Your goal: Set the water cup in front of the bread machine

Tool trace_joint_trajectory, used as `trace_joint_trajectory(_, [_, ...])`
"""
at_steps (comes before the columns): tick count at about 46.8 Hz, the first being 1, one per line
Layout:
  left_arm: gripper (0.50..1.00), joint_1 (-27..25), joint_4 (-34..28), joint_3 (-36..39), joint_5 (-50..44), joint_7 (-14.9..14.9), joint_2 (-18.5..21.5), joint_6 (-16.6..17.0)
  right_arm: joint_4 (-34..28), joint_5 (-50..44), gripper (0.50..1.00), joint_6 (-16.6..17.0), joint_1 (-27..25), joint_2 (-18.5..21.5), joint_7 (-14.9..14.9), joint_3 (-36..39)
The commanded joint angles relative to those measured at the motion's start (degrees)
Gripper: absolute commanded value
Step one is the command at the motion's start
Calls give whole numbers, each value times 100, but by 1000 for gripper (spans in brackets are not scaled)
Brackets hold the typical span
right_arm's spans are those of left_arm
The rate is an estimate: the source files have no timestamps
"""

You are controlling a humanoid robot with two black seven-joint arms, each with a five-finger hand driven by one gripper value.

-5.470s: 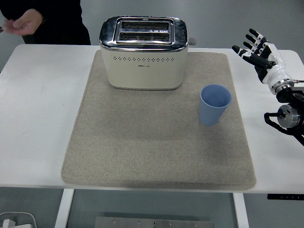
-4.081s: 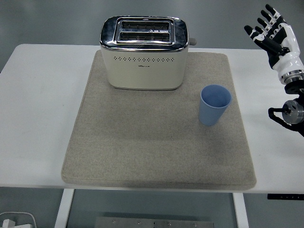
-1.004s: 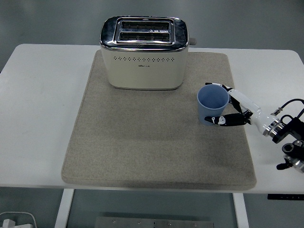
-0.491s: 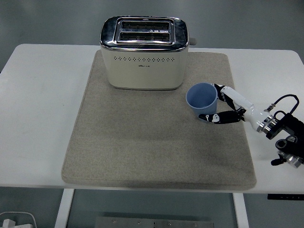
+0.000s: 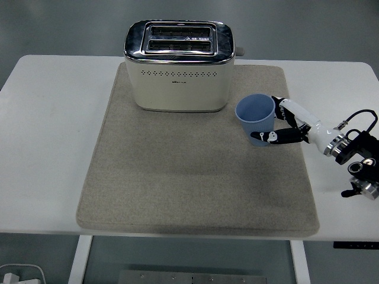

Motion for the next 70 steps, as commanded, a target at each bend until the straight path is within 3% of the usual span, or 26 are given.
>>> trace_joint_trajectory(1, [999, -1, -1, 0, 0, 9, 0, 0, 51, 23, 500, 2, 15, -7, 0, 24])
trace_joint_trajectory(17, [999, -1, -1, 0, 0, 0, 0, 0, 570, 365, 500, -6, 182, 133, 0, 86])
trace_joint_trajectory(28, [999, -1, -1, 0, 0, 0, 0, 0, 482, 638, 500, -243, 296, 933, -35, 94])
trace_joint_trajectory(40, [1000, -1, -1, 0, 0, 0, 0, 0, -167, 717, 500, -428, 323, 1987, -79, 103])
trace_joint_trajectory(61, [999, -1, -1, 0, 0, 0, 0, 0, -1416, 717, 500, -332, 261, 3069, -61, 103])
trace_joint_trajectory(70, [999, -1, -1, 0, 0, 0, 0, 0, -1574, 717, 500, -332, 226, 3219, -61, 112])
